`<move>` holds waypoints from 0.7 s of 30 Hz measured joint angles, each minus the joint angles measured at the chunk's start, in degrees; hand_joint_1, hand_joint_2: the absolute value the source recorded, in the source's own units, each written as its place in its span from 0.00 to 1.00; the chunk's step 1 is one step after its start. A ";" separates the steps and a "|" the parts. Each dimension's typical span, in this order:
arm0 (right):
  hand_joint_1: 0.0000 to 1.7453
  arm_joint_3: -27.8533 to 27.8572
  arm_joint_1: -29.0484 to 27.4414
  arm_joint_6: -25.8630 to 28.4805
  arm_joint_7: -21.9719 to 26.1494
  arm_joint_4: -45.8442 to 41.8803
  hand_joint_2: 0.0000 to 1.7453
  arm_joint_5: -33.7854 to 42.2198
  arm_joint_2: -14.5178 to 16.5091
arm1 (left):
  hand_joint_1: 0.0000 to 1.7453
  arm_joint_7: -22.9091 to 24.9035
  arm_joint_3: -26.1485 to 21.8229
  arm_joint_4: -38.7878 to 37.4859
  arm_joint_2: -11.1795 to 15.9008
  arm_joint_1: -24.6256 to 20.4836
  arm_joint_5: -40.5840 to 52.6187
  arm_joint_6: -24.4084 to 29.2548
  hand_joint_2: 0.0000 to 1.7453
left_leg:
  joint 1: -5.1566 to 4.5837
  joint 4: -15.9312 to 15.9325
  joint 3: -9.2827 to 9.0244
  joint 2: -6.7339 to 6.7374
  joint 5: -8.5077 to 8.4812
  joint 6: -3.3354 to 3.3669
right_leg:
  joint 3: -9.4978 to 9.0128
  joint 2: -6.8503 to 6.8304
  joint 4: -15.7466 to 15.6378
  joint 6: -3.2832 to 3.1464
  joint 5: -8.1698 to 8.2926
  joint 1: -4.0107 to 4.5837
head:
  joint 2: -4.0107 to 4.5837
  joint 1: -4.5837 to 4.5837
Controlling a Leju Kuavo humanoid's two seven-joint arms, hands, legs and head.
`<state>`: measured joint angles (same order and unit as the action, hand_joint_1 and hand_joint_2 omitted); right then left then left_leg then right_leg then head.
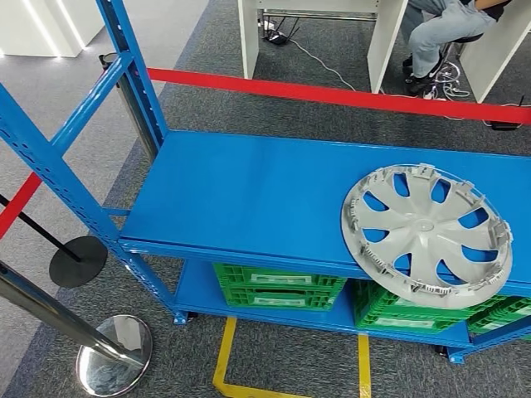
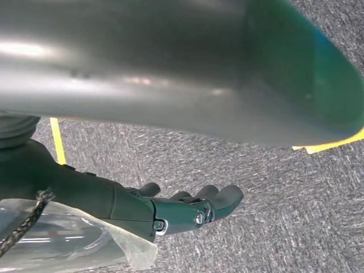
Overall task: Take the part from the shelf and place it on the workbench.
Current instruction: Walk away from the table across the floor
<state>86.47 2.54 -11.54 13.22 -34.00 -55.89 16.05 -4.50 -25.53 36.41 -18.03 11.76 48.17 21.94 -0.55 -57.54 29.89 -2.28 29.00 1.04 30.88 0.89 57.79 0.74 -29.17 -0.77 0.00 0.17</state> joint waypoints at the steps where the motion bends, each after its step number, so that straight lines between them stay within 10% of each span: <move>1: 0.00 0.00 0.00 0.00 0.00 0.01 0.00 0.00 0.00 | 0.00 0.01 0.00 0.00 0.00 0.00 0.00 0.00 0.00 | 0.00 0.00 0.00 0.00 0.00 0.00 | 0.00 0.00 0.00 0.00 0.00 0.00 | 0.00 0.01; 21: 0.00 0.02 0.00 0.35 -0.04 0.02 0.00 0.08 0.00 | 0.00 0.93 0.47 0.00 0.00 -0.04 -0.76 -0.09 0.00 | 0.00 0.00 0.01 0.00 0.02 0.02 | 0.00 0.00 0.00 0.00 0.00 0.00 | 0.00 0.00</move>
<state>86.49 2.54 -11.19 13.18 -33.99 -55.81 16.05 -3.57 -25.06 36.41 -18.03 11.72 47.41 21.85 -0.55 -57.54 29.90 -2.28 29.02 1.06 30.88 0.89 57.79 0.74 -29.18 -0.77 0.00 0.17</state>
